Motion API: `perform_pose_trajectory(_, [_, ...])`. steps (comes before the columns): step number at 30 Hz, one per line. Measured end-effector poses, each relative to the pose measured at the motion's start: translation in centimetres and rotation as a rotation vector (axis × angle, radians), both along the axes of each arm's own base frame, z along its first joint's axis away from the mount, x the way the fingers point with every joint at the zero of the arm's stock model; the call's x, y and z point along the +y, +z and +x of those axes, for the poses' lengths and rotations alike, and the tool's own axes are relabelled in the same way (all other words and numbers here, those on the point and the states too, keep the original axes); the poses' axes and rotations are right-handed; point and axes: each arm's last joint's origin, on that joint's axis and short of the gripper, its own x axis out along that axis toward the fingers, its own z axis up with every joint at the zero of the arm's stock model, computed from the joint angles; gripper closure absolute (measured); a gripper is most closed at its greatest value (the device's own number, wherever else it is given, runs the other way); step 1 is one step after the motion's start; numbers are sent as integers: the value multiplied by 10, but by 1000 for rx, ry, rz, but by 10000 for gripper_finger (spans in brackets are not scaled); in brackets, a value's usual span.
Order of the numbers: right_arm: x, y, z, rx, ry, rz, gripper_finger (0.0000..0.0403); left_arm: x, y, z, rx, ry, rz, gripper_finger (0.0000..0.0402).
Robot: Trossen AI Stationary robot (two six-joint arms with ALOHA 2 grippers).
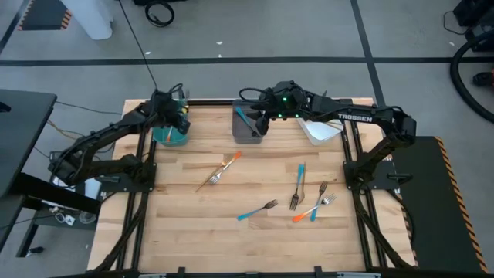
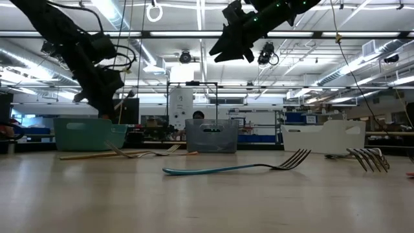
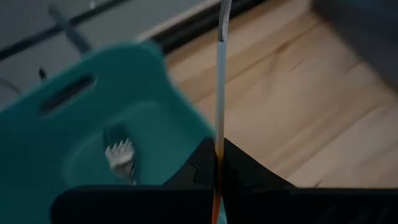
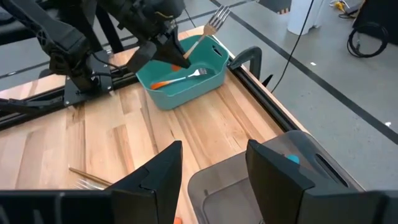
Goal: Sort silverware by color (type)
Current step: Put the top right orange fork into the green bin
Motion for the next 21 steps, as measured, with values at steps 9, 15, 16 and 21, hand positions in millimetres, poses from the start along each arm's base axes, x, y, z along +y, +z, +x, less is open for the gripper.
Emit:
perform_pose_trajectory(9, [0,0,0,-1,0,0,222,-6,-23,-16,59,50,-91,388])
perform_pose_trajectory(15, [-1,2,1,-25,0,-9,224,-7,-25,-16,50,81,-99,388])
perform_pose_trajectory(16, [-1,3,1,-30,0,-11,224,-7,-25,-16,44,96,-107,388])
perform_pose_trajectory(21, [-1,5,2,-50,-3,-13,225,-7,-27,-16,9,166,-144,388])
